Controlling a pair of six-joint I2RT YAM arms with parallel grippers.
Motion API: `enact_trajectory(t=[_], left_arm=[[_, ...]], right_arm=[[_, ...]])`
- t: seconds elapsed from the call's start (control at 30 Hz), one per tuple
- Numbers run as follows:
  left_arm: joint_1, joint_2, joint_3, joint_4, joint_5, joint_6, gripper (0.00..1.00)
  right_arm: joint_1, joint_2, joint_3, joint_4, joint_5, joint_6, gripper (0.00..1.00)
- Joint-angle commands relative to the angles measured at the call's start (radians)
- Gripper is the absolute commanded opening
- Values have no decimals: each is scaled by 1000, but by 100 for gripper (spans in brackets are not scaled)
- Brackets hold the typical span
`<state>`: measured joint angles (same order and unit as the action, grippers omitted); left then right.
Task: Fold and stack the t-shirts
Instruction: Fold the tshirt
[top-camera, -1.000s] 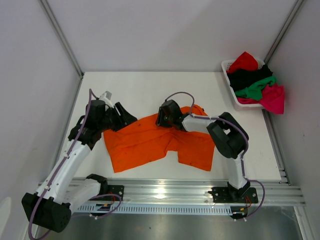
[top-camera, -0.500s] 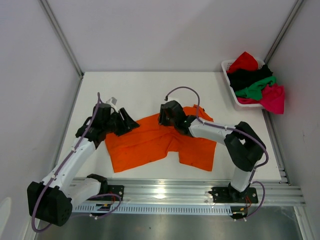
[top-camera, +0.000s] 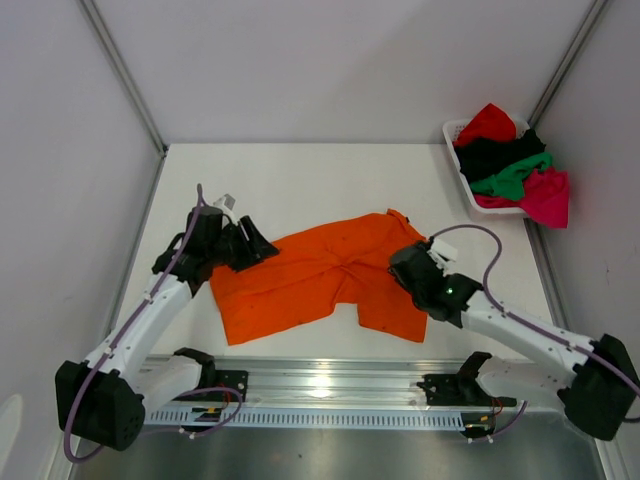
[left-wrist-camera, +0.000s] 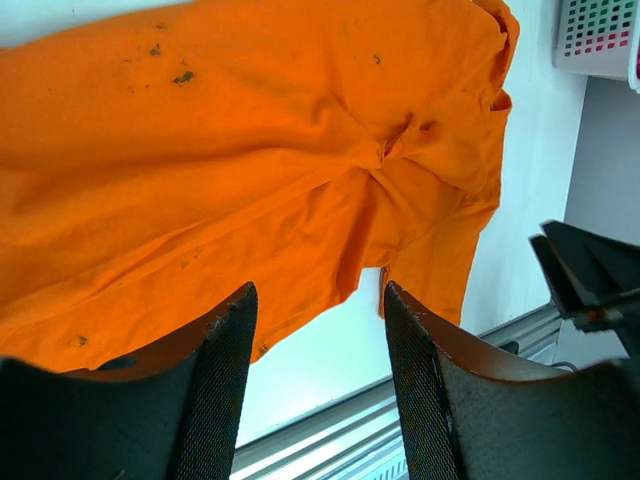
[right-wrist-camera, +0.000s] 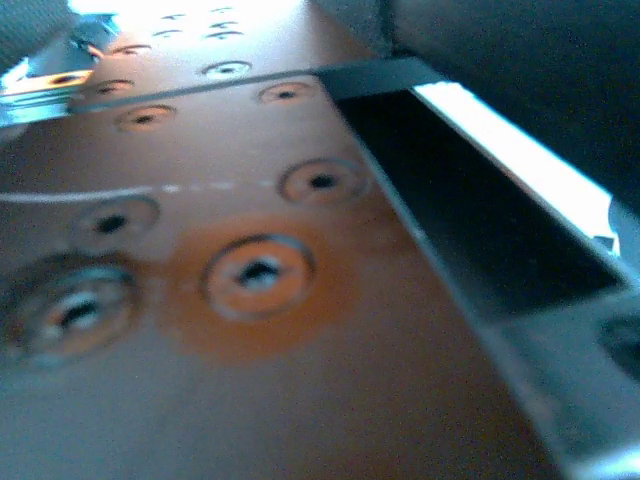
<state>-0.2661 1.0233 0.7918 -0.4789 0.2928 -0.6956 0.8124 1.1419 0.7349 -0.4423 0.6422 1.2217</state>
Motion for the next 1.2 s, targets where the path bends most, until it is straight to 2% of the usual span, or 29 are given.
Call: enact_trajectory(t=[0.0, 0.2, 0.37, 0.73, 0.97, 1.17], left_arm=[[-5, 21, -5, 45, 20, 25, 57], [-5, 43, -11, 56, 57, 22, 56], [-5, 37, -8, 57, 62, 22, 57], [-5, 31, -12, 51, 74, 22, 57], [-5, 31, -12, 51, 75, 21, 57], [-5, 29, -13, 51, 80, 18, 57]], right_arm=[[10, -120, -54, -111, 83, 183, 50], [27, -220, -86, -280, 1, 242, 49], [60, -286, -167, -338, -93, 318, 50], [113, -369, -230, -516, -104, 498, 50], [116, -415, -232, -616, -141, 541, 50], [117, -444, -278, -589, -200, 567, 50]])
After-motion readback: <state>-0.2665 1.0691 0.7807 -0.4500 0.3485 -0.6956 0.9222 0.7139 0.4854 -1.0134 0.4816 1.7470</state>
